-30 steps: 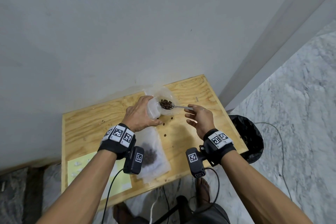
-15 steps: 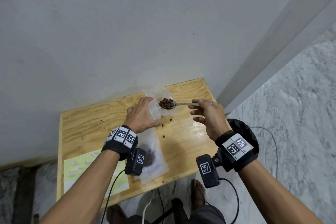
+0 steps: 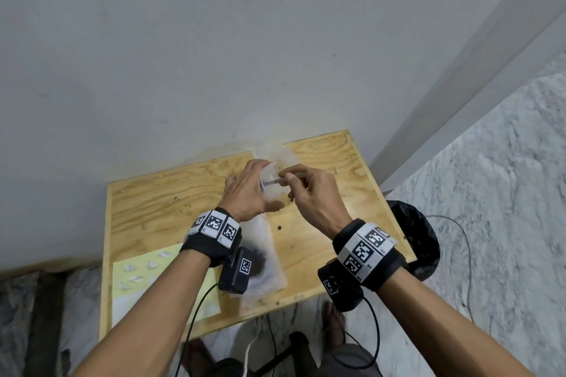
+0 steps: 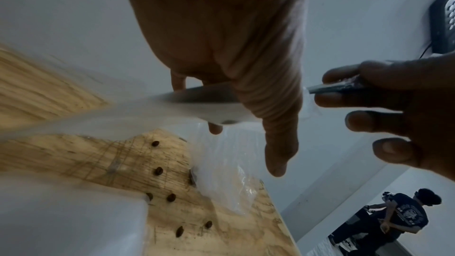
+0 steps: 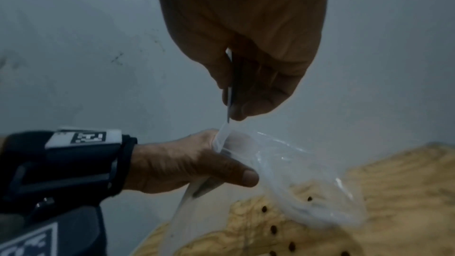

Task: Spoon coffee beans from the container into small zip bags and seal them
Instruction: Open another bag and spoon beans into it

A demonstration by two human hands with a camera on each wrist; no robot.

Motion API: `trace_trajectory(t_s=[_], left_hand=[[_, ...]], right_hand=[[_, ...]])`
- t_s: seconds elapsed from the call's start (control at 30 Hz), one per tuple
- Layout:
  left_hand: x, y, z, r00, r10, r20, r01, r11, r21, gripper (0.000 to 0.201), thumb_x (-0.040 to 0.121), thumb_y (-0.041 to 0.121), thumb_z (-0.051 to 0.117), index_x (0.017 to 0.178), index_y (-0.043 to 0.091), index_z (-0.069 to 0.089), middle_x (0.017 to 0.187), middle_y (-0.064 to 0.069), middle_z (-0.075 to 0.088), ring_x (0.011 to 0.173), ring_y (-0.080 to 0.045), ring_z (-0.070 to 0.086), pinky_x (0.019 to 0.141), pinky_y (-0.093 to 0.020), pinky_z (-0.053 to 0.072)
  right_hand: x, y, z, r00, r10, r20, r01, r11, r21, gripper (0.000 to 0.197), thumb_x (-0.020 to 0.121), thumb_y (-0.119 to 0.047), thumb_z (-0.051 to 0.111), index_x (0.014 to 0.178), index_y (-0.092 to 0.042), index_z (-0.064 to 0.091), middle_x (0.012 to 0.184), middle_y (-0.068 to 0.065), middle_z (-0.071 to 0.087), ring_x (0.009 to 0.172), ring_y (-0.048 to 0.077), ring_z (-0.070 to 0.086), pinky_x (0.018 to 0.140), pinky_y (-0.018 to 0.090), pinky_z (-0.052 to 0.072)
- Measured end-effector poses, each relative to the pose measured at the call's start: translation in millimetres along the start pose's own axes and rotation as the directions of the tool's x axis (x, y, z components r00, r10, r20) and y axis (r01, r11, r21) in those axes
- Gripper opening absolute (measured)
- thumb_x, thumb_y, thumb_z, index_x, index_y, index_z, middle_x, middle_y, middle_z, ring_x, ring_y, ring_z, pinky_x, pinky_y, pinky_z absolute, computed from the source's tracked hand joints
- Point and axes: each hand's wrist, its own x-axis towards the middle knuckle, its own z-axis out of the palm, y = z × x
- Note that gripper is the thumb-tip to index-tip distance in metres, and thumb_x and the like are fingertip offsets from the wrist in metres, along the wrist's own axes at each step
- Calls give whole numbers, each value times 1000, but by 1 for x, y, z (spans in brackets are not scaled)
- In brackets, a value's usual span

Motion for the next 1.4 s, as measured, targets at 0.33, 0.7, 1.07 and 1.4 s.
trace_trajectory(t_s=[0.33, 0.7, 1.07, 1.4], left_hand=[[-1, -7, -3, 1000, -24, 18, 24, 1000, 10, 101, 66, 53, 83, 146, 21, 30, 152, 2, 33, 137, -21, 39, 114, -50, 26], [-3, 0, -2, 999, 10, 46, -11, 1000, 21, 99, 67, 51, 83, 147, 24, 30, 151, 5, 32, 136, -18, 37, 115, -45, 23], [-2, 10, -14, 999, 24, 35, -25, 1000, 14, 97, 69, 48, 83, 147, 23, 31, 152, 6, 32, 136, -16, 36, 116, -44, 21], [10, 30, -18, 986, 113, 119, -114, 993, 2, 92, 69, 47, 81, 145, 26, 33, 146, 9, 37, 130, -12, 42, 115, -48, 22]], right_hand=[[-14, 11, -28, 986, 22, -167, 7, 986, 169, 19, 98, -16, 52, 103, -13, 70, 92, -5, 72, 67, 9, 65, 54, 23, 51], [10, 89, 11, 961, -17, -275, -7, 996, -84, 22, 96, -20, 55, 113, -19, 71, 106, -3, 72, 91, 14, 68, 79, 37, 58], [35, 98, 25, 992, -20, -121, -32, 911, -412, 30, 101, -29, 44, 123, -24, 64, 122, -2, 67, 104, 25, 65, 79, 37, 53], [42, 102, 21, 995, 10, -101, -52, 903, -426, 29, 101, -28, 47, 122, -24, 65, 123, -2, 67, 106, 27, 64, 79, 36, 51]])
